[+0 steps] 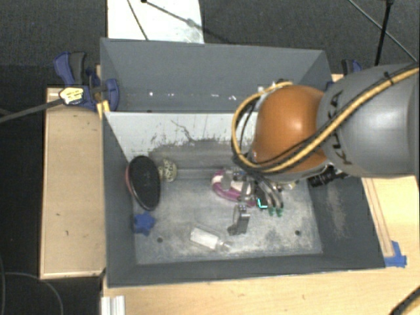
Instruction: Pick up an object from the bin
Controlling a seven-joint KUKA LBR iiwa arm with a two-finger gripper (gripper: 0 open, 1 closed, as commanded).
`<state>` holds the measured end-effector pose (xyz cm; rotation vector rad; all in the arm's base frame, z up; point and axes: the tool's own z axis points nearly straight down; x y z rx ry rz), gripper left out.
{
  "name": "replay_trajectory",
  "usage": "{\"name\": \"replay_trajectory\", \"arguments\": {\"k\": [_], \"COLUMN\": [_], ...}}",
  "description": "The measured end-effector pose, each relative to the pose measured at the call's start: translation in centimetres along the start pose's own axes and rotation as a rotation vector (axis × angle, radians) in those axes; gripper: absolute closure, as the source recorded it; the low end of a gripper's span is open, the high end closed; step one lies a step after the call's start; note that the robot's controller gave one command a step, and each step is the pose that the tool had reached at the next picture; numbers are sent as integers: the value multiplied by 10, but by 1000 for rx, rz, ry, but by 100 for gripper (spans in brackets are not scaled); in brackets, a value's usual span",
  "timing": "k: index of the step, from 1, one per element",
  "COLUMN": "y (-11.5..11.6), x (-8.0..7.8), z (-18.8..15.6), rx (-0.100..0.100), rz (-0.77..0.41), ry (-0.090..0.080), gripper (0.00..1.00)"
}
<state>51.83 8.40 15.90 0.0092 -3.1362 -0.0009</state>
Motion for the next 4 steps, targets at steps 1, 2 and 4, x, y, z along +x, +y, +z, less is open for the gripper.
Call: {"name": "replay_trajectory", "arguments": {"k": [1,2,4], "y": [34,33,19], "x": [27,27,-8], "z": [89,89,-85], "rx": [0,0,1], "rz": [-373,-366,-310], "ry": [-9,-8,-18], "gripper": [0,100,100]}}
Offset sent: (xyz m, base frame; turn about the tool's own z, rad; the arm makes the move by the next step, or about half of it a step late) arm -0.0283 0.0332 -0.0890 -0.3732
